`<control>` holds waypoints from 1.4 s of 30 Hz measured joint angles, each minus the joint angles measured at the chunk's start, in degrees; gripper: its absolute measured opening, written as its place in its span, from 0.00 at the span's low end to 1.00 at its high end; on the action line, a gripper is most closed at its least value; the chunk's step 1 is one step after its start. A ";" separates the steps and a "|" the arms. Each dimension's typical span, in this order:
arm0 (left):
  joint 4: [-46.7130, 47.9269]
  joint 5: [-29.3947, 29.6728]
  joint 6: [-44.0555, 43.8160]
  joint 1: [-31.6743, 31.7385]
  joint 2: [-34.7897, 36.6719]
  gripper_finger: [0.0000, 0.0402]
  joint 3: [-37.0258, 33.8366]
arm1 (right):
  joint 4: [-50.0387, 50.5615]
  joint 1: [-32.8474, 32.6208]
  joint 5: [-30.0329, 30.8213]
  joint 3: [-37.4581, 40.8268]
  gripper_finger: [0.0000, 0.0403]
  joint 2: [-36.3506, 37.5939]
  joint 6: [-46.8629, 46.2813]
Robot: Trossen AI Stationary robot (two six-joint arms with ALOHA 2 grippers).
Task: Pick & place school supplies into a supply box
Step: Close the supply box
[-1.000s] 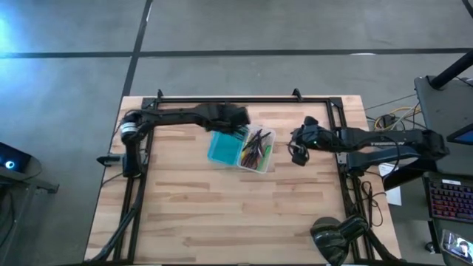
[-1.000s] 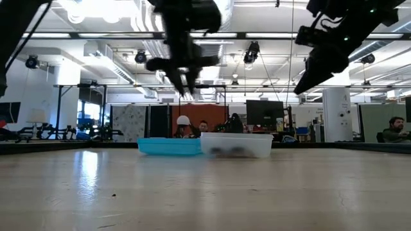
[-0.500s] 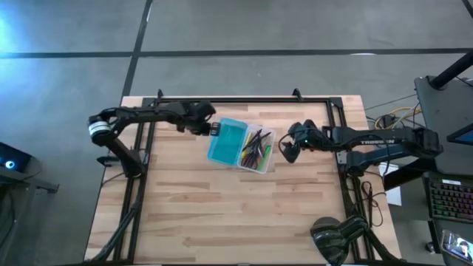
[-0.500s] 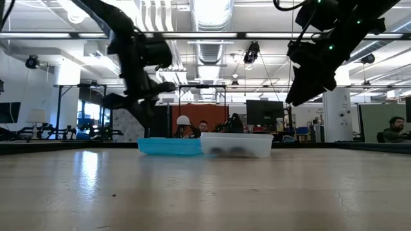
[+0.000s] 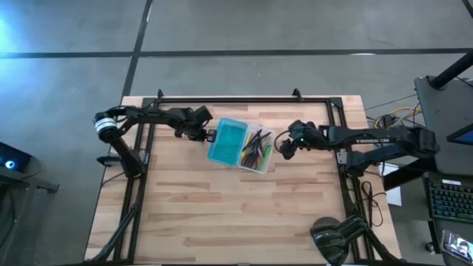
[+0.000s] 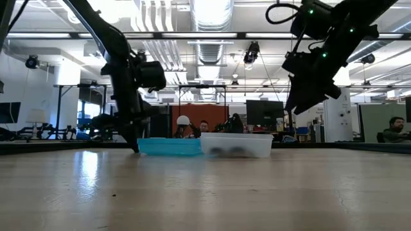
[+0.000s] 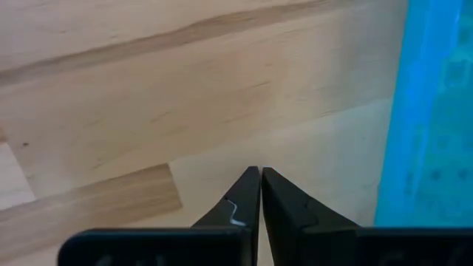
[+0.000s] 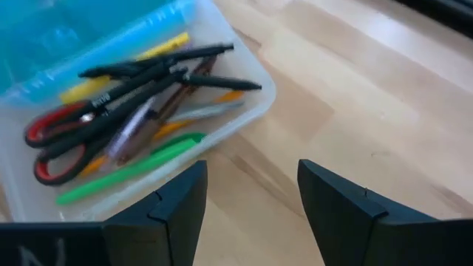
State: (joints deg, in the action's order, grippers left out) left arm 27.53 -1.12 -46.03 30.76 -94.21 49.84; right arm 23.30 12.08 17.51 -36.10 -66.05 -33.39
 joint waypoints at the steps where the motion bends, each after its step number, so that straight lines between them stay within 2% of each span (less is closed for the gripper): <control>1: -0.07 -0.23 0.20 0.04 -0.47 0.00 0.18 | -0.02 0.00 -0.02 0.00 0.50 -0.47 -0.07; 6: -0.40 -0.42 2.08 0.04 -2.54 0.00 2.33 | 0.10 0.09 -1.21 0.00 0.50 -2.78 -0.13; 16: -5.58 -1.42 2.13 0.52 -4.93 0.00 5.41 | -0.48 0.35 -7.42 0.00 0.50 -7.98 -5.05; 27: -7.72 -4.44 0.89 0.52 -4.97 0.00 9.50 | -1.75 0.52 -9.20 -0.02 0.50 -13.93 -6.03; 42: -7.43 -9.54 -1.09 -1.20 -4.18 0.00 23.26 | -1.76 0.68 -10.22 -0.02 0.50 -16.54 -1.24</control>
State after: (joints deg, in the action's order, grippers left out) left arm 20.10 -10.66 -47.12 29.56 -98.39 73.10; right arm 21.54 12.75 7.29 -36.12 -82.59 -34.63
